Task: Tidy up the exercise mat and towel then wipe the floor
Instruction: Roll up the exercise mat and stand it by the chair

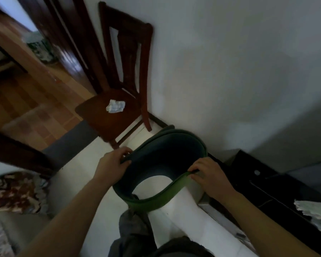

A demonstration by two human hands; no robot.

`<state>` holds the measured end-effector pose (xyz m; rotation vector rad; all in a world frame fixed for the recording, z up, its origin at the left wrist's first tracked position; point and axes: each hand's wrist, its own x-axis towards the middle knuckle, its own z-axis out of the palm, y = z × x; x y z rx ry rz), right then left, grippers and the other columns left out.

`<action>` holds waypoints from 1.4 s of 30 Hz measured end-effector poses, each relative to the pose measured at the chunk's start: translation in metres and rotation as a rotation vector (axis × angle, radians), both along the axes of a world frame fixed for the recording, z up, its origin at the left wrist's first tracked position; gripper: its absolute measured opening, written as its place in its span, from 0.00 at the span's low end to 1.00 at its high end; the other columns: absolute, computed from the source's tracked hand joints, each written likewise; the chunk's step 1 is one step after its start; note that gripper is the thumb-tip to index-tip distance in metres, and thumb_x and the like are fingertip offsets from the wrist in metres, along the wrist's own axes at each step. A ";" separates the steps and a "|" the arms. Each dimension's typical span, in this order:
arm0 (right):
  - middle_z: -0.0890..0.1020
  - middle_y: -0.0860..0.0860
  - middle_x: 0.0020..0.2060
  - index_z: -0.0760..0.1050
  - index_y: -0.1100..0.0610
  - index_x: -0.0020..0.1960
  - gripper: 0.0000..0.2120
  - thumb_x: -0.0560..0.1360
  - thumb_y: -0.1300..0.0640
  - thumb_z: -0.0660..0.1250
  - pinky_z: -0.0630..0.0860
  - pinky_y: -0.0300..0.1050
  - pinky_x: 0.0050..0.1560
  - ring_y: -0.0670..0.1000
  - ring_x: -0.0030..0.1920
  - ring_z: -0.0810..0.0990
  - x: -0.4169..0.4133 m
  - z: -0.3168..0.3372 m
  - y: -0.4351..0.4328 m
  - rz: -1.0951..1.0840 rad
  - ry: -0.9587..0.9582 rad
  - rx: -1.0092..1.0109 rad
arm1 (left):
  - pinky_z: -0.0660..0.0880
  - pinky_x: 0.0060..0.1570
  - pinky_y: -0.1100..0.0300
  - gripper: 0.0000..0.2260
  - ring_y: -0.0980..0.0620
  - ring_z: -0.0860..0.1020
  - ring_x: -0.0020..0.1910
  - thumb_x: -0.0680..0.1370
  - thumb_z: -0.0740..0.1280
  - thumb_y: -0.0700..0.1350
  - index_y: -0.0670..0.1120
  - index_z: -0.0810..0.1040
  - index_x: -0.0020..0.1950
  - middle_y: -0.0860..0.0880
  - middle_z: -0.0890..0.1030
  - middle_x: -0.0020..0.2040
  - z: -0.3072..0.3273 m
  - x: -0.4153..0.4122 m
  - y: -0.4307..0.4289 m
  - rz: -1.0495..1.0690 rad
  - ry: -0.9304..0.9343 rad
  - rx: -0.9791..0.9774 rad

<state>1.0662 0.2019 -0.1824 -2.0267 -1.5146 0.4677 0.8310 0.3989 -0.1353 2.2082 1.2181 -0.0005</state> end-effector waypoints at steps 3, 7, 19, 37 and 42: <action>0.81 0.47 0.42 0.81 0.54 0.44 0.05 0.69 0.55 0.72 0.71 0.42 0.52 0.44 0.46 0.74 0.011 0.000 0.036 -0.127 -0.010 -0.027 | 0.71 0.46 0.60 0.10 0.56 0.76 0.43 0.75 0.67 0.43 0.53 0.76 0.55 0.55 0.80 0.50 -0.002 0.035 0.063 -0.125 -0.020 0.037; 0.80 0.44 0.42 0.81 0.52 0.44 0.04 0.70 0.54 0.72 0.67 0.37 0.52 0.42 0.45 0.72 0.021 -0.007 0.070 -0.302 -0.029 -0.064 | 0.74 0.48 0.57 0.10 0.55 0.77 0.44 0.76 0.67 0.43 0.51 0.75 0.56 0.55 0.80 0.49 -0.008 0.080 0.131 -0.267 -0.013 0.009; 0.80 0.45 0.41 0.80 0.50 0.43 0.05 0.69 0.49 0.70 0.75 0.48 0.48 0.48 0.44 0.77 0.086 -0.059 0.147 -0.524 0.039 -0.057 | 0.69 0.40 0.60 0.11 0.54 0.76 0.41 0.75 0.66 0.43 0.53 0.75 0.56 0.54 0.80 0.48 -0.053 0.215 0.236 -0.469 0.074 0.064; 0.79 0.44 0.41 0.80 0.48 0.42 0.04 0.67 0.49 0.71 0.73 0.58 0.55 0.48 0.46 0.77 0.127 -0.157 0.252 -0.836 0.134 -0.237 | 0.67 0.38 0.60 0.11 0.50 0.79 0.49 0.76 0.66 0.45 0.52 0.74 0.59 0.52 0.80 0.52 -0.164 0.345 0.349 -0.740 0.191 0.033; 0.79 0.44 0.40 0.80 0.50 0.41 0.07 0.65 0.55 0.76 0.72 0.40 0.48 0.47 0.43 0.78 0.132 -0.185 0.276 -0.887 0.137 -0.270 | 0.69 0.40 0.60 0.12 0.50 0.78 0.51 0.76 0.66 0.44 0.51 0.74 0.59 0.53 0.78 0.57 -0.202 0.367 0.367 -0.810 0.188 0.047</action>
